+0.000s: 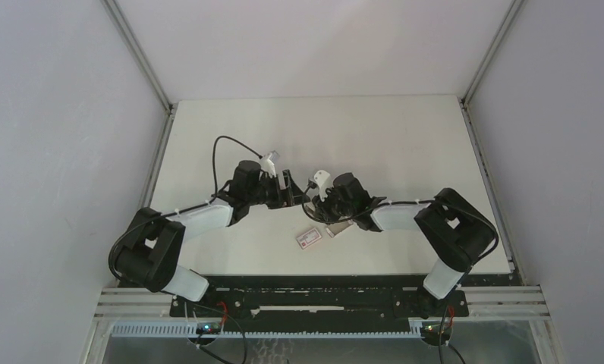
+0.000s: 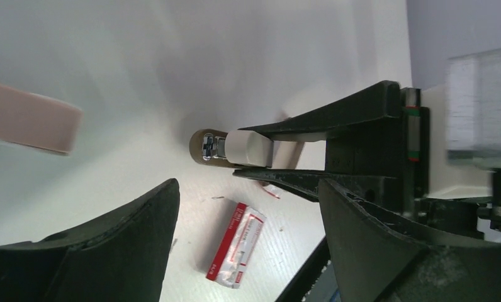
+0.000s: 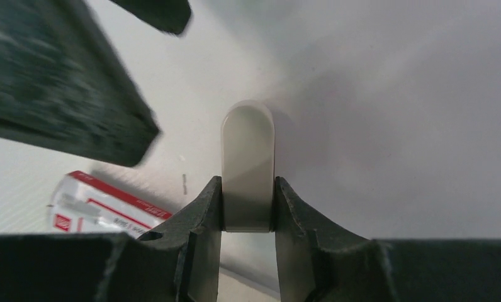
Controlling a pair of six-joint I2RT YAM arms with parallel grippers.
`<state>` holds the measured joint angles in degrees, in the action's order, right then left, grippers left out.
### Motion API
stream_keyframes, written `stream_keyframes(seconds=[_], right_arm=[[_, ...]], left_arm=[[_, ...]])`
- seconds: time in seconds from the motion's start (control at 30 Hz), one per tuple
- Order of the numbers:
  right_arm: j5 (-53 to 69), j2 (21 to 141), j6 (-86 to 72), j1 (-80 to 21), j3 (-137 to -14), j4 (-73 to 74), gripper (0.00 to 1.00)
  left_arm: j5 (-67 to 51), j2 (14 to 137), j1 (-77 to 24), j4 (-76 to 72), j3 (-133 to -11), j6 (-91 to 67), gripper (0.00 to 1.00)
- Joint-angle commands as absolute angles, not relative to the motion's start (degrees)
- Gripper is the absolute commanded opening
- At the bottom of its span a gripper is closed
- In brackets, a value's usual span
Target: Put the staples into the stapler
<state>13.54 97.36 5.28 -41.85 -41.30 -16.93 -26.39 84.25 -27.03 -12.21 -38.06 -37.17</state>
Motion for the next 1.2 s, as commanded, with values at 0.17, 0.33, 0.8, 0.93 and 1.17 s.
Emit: stream_keyframes(seconds=[0.17, 0.33, 0.8, 0.93, 1.17], right_arm=[[17.26, 84.97, 5.03, -43.12, -40.04, -17.9, 0.0], [16.64, 82.91, 4.71, -43.85, -38.77, -18.48, 0.0], [15.75, 79.32, 2.87, -43.95, -36.48, -21.42, 0.05], [16.44, 79.29, 1.63, -43.23, -35.43, -22.59, 0.18], [17.3, 78.47, 0.6, -42.52, -34.8, -23.03, 0.09]], left_arm=[[-31.48, 84.42, -29.27, -26.15, -35.49, -47.39, 0.87], [-32.69, 84.21, -29.35, -30.13, -34.68, -50.38, 0.87], [-34.83, 83.92, -31.31, -33.9, -33.72, -54.42, 0.08], [-34.42, 82.3, -31.31, -34.28, -33.37, -54.46, 0.0], [-34.63, 81.03, -31.3, -34.3, -33.12, -54.12, 0.0]])
